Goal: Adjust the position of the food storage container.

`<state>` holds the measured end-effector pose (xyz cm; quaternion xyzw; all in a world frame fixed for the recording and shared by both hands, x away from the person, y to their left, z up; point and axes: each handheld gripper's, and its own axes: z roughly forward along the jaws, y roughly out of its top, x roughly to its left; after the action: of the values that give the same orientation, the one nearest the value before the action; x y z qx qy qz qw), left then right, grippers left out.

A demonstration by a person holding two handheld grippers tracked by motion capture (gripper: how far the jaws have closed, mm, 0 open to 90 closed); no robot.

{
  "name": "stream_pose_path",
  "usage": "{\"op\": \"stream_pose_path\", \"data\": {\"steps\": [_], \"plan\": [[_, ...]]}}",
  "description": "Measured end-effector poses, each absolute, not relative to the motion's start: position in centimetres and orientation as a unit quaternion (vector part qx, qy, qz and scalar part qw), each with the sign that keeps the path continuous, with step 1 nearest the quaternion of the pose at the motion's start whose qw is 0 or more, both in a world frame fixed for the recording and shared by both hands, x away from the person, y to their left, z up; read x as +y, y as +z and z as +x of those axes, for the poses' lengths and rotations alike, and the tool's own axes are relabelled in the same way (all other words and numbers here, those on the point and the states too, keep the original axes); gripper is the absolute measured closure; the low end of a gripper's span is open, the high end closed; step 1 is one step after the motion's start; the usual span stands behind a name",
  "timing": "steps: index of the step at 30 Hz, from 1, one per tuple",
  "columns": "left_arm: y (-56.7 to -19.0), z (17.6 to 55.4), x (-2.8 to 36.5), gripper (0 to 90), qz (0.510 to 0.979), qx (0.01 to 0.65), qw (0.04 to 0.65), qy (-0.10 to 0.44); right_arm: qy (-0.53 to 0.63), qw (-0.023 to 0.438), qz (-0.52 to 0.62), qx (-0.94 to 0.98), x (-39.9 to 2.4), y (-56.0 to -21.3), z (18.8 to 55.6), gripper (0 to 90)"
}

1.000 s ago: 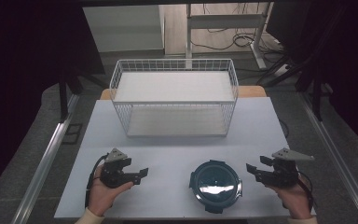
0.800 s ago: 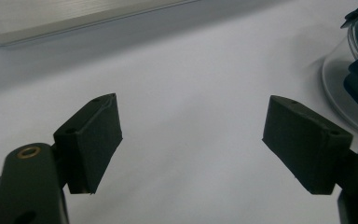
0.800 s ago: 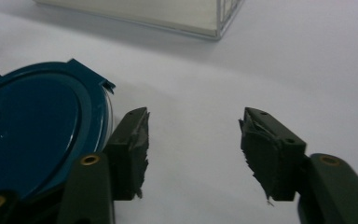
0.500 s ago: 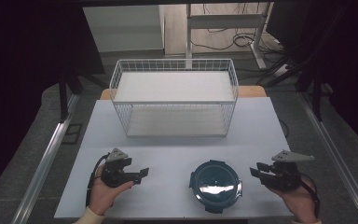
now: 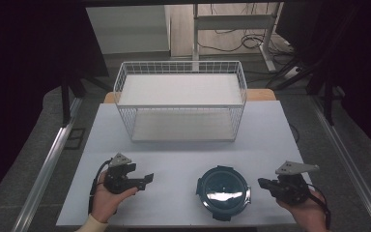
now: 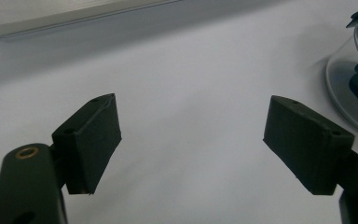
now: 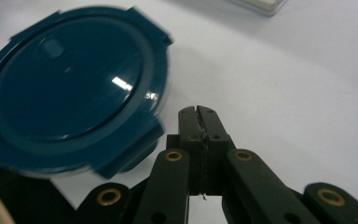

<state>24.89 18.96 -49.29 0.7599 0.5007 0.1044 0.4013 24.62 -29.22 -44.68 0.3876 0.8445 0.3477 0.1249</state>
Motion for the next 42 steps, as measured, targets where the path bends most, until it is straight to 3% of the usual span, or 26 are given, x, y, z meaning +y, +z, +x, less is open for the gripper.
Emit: {"op": "stream_pose_path", "data": {"steps": [9, 19, 42], "plan": [[-49.4, 24.9, 18.9, 17.9, 0.762, 0.5, 0.399, 0.104, 0.301, 0.101, 0.352, 0.881, -28.0, -46.4, 21.5, 89.6], [-49.6, 24.9, 18.6, 17.9, 0.765, 0.498, 0.395, 0.102, 0.286, 0.067, 0.31, 0.904, -25.9, -47.1, 20.4, 89.7], [-49.8, 25.2, 18.4, 17.9, 0.771, 0.492, 0.393, 0.097, 0.263, 0.123, 0.302, 0.908, -24.2, -47.5, 20.1, 89.7]]}}
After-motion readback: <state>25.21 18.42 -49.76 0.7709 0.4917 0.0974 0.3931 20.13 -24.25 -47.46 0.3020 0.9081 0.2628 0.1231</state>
